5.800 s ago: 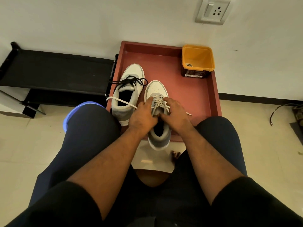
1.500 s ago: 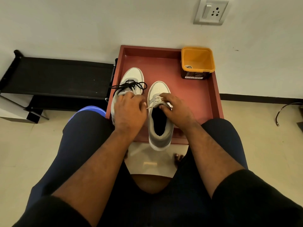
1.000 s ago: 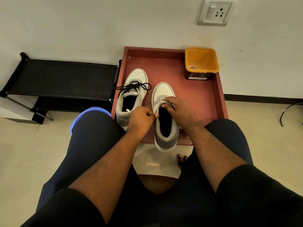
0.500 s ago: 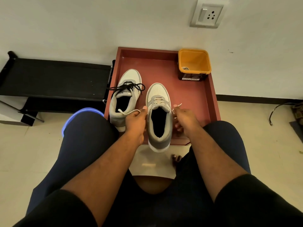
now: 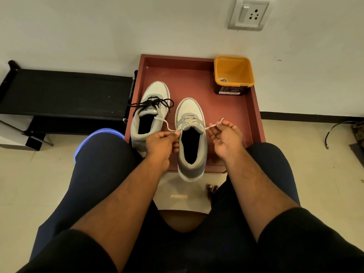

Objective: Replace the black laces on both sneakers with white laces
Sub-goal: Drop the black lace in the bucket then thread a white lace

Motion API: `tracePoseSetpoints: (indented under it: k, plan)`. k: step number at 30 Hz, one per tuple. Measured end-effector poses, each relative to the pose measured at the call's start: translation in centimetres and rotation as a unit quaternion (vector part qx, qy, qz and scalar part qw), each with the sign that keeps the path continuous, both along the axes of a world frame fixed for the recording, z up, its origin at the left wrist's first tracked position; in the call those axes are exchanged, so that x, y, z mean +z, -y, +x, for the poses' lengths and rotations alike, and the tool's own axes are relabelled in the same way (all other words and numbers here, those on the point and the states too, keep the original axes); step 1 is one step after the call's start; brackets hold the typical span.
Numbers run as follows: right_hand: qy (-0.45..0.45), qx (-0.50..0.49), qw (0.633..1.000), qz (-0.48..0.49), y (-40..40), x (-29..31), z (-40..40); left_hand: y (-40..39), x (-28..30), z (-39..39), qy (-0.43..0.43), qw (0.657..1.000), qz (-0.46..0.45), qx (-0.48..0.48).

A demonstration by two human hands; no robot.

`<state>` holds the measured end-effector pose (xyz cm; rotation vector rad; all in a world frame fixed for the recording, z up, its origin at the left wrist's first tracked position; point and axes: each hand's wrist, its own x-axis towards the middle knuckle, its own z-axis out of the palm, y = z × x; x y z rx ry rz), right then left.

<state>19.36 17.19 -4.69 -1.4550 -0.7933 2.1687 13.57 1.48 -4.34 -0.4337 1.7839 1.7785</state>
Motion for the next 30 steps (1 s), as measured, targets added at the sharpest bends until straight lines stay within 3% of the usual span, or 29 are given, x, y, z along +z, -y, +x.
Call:
tracePoseSetpoints:
  k: [4,7,12,19,24,26,30]
  plan:
    - [0.128,0.147,0.981,0.013,1.2,-0.8,0.6,-0.4,-0.2,0.2,0.008,1.000,-0.012,0.027]
    - [0.155,0.204,0.966,0.010,1.9,-0.8,0.5,-0.8,-0.4,0.3,0.032,0.999,0.013,0.042]
    - [0.085,0.137,0.985,0.052,1.7,-0.2,-0.1,-1.2,0.1,-0.1,-0.004,0.998,0.018,0.059]
    - [0.108,0.100,0.980,0.133,1.1,-0.2,0.2,-0.9,-0.2,-0.5,0.017,0.995,0.033,0.096]
    - [0.055,0.087,0.978,0.179,1.3,1.5,0.5,-1.0,0.8,-1.0,-0.023,0.996,0.021,0.088]
    - [0.054,0.100,0.962,0.246,1.0,2.5,0.4,-1.2,1.7,-1.6,-0.075,0.995,0.011,0.068]
    - [0.021,0.150,0.886,0.438,0.8,5.3,-0.5,-1.9,4.8,-2.7,-0.196,0.979,-0.004,-0.048]
